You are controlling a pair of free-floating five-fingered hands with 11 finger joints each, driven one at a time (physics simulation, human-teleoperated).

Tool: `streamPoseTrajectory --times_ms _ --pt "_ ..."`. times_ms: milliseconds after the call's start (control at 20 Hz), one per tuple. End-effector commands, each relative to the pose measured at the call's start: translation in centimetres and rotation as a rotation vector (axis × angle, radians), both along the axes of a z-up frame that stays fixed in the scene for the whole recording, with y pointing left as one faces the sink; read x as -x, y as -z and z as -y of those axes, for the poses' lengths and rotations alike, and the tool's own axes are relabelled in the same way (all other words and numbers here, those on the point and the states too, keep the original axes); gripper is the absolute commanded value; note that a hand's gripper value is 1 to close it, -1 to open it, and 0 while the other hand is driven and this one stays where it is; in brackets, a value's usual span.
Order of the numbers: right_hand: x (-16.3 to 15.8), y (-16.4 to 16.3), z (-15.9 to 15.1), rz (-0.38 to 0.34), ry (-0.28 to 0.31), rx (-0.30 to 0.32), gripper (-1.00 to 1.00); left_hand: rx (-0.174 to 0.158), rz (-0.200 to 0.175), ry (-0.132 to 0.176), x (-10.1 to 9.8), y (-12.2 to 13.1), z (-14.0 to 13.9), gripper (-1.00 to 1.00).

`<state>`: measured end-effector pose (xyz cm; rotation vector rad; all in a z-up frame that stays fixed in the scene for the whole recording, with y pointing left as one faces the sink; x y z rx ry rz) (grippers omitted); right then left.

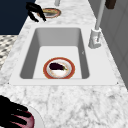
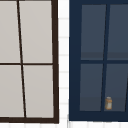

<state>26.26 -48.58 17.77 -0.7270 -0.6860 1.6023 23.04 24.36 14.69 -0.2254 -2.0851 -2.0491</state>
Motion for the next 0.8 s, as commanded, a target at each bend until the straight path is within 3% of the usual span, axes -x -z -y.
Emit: streamPoseTrajectory --times_ms 0,400,650,750 --pt "-0.2 0.2 -0.8 -0.03 0.106 0.0 -1.0 0.0 0.0 0.0 0.0 0.0 0.0 0.0" --pt "-0.4 -1.0 -2.1 -0.143 0.154 0.059 -1.0 0.0 0.0 0.0 0.0 0.0 0.0 0.0" --pt "-0.6 -1.1 -2.7 -0.125 0.229 0.087 -1.0 0.0 0.0 0.0 0.0 0.0 0.0 0.0" --pt "-0.6 -1.8 -3.5 -0.149 0.226 0.105 -1.0 0.0 0.0 0.0 0.0 0.0 0.0 0.0"
